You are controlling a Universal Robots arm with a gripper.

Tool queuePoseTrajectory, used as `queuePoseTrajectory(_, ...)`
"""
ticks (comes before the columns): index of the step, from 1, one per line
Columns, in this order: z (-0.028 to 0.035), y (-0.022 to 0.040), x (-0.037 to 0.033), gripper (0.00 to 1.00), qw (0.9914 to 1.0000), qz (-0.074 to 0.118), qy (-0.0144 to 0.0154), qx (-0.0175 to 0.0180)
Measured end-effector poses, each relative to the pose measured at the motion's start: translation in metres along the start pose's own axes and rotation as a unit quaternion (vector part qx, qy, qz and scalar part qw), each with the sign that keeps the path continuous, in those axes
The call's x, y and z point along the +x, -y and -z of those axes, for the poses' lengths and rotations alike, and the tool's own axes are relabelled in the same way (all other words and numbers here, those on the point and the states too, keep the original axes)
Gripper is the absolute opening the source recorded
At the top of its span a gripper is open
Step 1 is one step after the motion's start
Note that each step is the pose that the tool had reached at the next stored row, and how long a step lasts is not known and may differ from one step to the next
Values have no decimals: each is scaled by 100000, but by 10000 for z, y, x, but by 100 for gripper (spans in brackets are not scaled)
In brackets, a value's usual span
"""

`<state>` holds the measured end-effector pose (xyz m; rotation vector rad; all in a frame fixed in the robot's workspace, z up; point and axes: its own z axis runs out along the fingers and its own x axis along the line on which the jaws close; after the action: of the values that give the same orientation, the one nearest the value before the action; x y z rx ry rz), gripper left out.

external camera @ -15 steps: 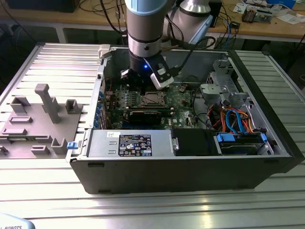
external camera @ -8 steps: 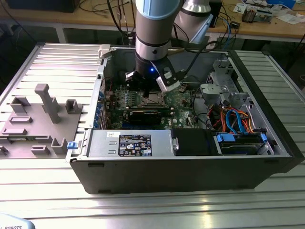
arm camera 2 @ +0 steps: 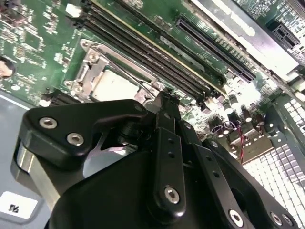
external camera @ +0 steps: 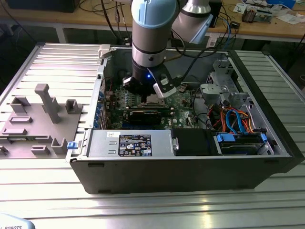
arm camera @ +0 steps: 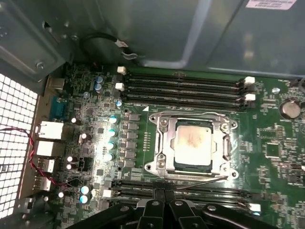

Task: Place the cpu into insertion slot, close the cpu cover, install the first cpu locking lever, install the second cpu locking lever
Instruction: 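Install the second cpu locking lever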

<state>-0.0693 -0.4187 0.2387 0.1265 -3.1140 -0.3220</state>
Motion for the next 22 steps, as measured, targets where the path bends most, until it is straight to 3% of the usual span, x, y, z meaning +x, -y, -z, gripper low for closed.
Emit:
queuePoseTrajectory(2, -37, 6, 27, 11, 100000, 1, -4, 7)
queuePoseTrajectory(8, -260, 49, 73, 11, 100000, 95, -25, -5)
queuePoseTrajectory(9, -361, 64, 74, 11, 99999, 350, -78, -5)
queuePoseTrajectory(10, -388, 59, 86, 11, 99999, 544, -29, 4)
queuePoseTrajectory(11, -358, 50, 126, 11, 99996, 679, 630, 58)
queuePoseTrajectory(12, -364, 20, 136, 11, 99975, 776, 1039, -1832)
queuePoseTrajectory(13, -370, 6, 133, 11, 99967, 777, 1052, -2224)
queuePoseTrajectory(14, -264, -15, 134, 11, 99968, 782, 1040, -2162)
queuePoseTrajectory(17, -227, -20, 99, 11, 99974, 753, 938, -1963)
queuePoseTrajectory(22, -227, -27, -37, 11, 99998, 558, -32, -48)
